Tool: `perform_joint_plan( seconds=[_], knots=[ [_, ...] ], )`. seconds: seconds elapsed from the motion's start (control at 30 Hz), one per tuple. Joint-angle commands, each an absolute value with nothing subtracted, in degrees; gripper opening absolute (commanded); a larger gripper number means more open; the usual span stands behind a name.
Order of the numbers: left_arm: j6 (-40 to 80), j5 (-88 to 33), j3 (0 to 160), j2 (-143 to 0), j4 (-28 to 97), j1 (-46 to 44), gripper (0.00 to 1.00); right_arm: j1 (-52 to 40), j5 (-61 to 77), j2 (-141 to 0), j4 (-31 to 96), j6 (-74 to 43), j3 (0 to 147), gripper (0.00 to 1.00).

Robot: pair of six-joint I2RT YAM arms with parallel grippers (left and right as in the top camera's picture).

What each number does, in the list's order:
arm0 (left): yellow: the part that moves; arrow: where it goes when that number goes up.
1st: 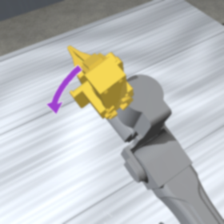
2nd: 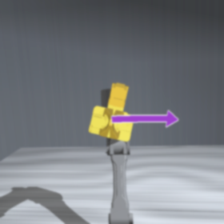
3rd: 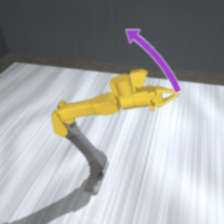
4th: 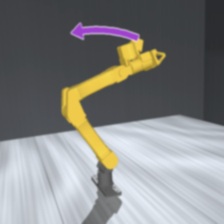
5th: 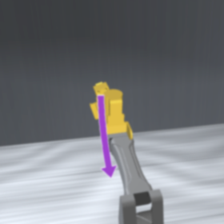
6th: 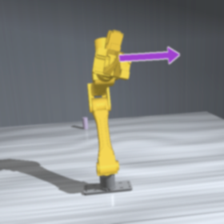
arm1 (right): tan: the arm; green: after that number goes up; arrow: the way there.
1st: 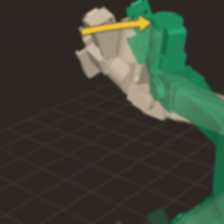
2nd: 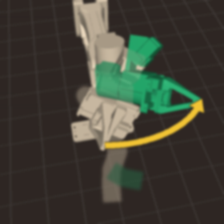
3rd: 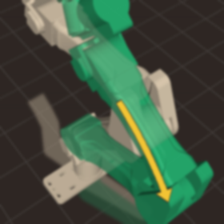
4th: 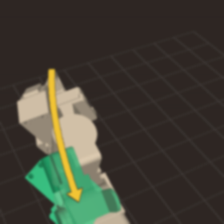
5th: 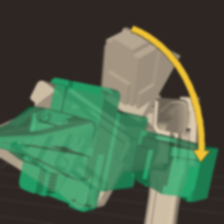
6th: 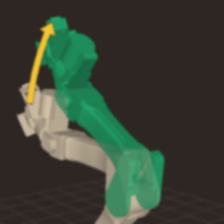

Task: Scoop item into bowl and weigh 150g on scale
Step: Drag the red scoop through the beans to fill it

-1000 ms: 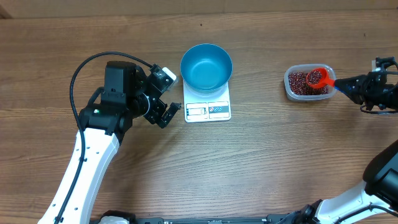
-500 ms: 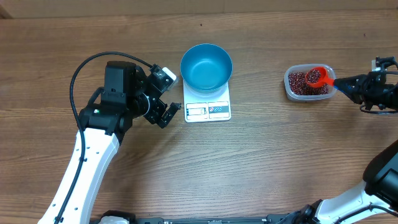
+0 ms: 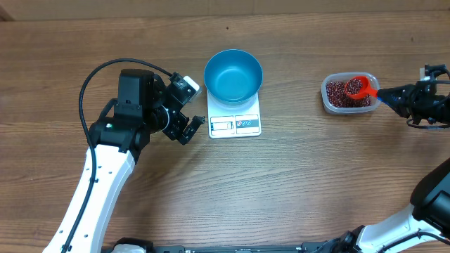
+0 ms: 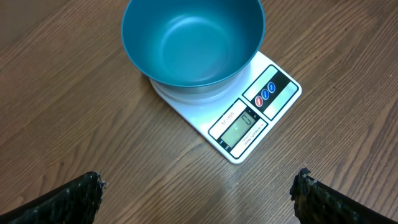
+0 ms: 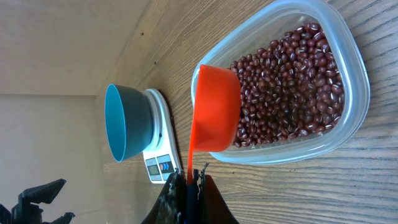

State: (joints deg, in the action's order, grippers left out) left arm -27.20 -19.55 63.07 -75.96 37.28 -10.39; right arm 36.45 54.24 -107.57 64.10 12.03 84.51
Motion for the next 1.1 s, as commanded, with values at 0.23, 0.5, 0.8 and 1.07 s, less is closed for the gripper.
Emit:
perform_joint_plan(
  seconds=[0.23,0.5,0.8,1.07],
  knots=[
    [-27.9,-20.6,64.3,-76.2,37.3,-10.2,1.00,36.8,56.1,-107.5,65.3,13.8,84.3,0.04],
    [-27.9,-20.6,64.3,-76.2,37.3,-10.2,1.00,36.8,56.1,-107.5,64.8,13.7,84.3,0.04],
    [-27.9,-20.6,64.3,-76.2,37.3,-10.2,1.00,36.8,56.3,-107.5,64.8,13.7,84.3,0.04],
    [-27.9,-20.6,64.3,-76.2,37.3,-10.2,1.00,36.8,56.3,-107.5,64.8,13.7,84.3,0.04]
  ],
)
